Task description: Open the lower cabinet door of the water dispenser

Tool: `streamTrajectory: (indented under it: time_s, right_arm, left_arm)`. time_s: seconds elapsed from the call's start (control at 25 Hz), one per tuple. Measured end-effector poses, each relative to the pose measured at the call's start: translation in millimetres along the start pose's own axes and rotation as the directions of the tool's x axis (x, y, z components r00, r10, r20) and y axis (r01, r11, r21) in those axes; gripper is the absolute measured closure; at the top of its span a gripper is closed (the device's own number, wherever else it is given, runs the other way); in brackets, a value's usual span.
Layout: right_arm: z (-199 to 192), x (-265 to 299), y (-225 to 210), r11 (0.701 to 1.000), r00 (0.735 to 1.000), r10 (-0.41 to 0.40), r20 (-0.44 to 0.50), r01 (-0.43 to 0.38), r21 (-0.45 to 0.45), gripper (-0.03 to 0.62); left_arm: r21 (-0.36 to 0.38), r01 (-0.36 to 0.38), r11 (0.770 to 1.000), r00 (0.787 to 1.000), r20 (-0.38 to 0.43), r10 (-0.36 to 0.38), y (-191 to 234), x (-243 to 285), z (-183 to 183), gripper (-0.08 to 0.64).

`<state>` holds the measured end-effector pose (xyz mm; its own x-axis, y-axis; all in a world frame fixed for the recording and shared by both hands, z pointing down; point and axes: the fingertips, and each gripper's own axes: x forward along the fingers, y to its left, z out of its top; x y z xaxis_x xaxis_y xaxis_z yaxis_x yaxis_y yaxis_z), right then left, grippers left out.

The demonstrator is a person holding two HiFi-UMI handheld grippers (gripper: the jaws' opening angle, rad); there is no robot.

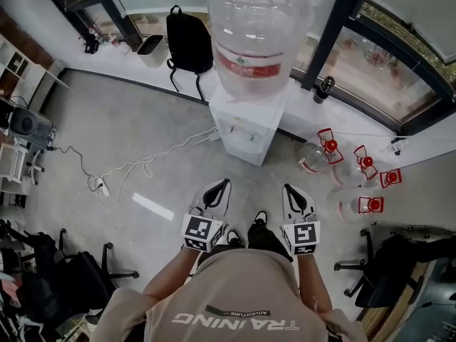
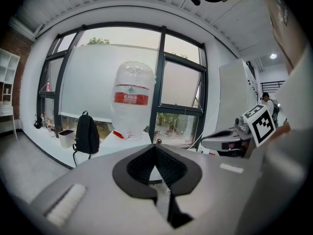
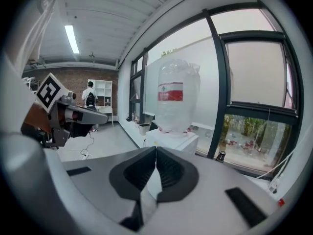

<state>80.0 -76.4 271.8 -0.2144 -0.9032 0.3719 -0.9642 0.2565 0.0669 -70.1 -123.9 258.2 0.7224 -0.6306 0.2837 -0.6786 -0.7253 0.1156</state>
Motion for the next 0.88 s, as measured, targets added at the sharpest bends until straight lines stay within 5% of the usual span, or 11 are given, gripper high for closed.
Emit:
streamTrajectory:
  time_s: [0.4,0.76,0.88]
  right_arm:
    - [-7.0,51.6,-58.7,0.994,0.995,0.099,-0.003,-0.099,0.050,0.580]
    - [-1.0,83.9,-50.0,0.987,0.986,0.159,-0.046,-0.158,0.021,0.580]
    - [6.8,94.7,-48.0,0.986,0.991,0.135,-0.003,-0.134,0.100,0.580]
  left_arm:
    - [0.019,-0.030,0.999,0.999,-0.030,0.030,-4.1,73.3,19.4,0.552]
    - [-0.017,-0.056,0.998,0.998,-0.038,0.055,21.6,86.3,18.4,0.552]
    - [-0.019,-0.040,0.999,0.999,-0.017,0.040,42.6,89.1,22.8,0.552]
